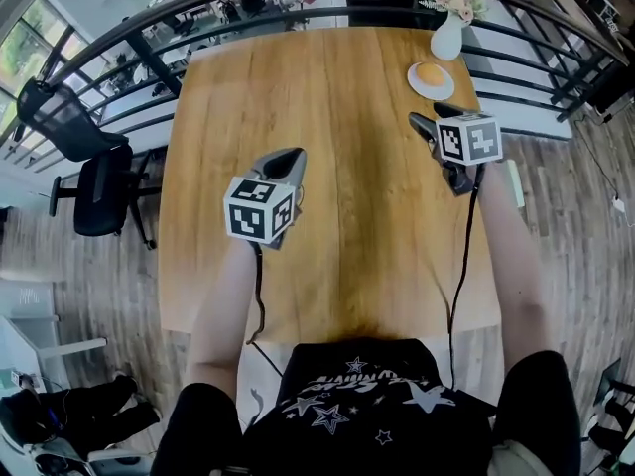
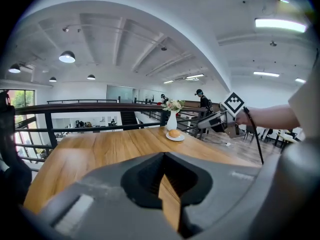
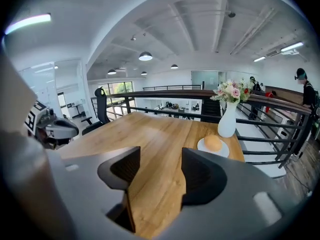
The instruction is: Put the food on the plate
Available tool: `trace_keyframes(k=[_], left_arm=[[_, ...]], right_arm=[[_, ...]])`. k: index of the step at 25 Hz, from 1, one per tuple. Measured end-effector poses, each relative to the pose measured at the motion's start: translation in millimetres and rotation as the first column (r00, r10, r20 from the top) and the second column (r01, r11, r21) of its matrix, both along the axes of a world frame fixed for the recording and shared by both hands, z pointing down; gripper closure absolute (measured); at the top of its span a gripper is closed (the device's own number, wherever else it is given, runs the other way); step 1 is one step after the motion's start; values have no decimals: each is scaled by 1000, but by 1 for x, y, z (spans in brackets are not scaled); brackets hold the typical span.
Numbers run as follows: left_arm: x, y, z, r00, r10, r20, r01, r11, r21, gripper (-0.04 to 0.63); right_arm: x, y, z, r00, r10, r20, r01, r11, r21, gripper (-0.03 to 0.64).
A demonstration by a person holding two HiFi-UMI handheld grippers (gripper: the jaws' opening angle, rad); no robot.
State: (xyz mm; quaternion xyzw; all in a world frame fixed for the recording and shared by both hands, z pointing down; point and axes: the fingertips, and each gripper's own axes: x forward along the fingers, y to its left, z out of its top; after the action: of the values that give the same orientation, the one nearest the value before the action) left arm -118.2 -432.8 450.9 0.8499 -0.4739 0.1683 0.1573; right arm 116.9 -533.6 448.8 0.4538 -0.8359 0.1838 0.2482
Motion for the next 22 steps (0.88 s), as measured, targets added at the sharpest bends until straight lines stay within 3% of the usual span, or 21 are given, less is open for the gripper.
trace_keyframes(k=[10,17,22], left_arm=[[-8,45,4,993,112,-35,-111,994,20,595],[-15,75,20,982,178,-63,-179,984,-4,595],[-12,97,23,978,196,-70,-196,981,0,596]], right_arm=[[-30,96,-13,995,46,91,-48,999,19,451],[-45,159,3,984,134,119,-136,991,10,607],[-52,178,27,968,189,167,-186,982,-33,614]])
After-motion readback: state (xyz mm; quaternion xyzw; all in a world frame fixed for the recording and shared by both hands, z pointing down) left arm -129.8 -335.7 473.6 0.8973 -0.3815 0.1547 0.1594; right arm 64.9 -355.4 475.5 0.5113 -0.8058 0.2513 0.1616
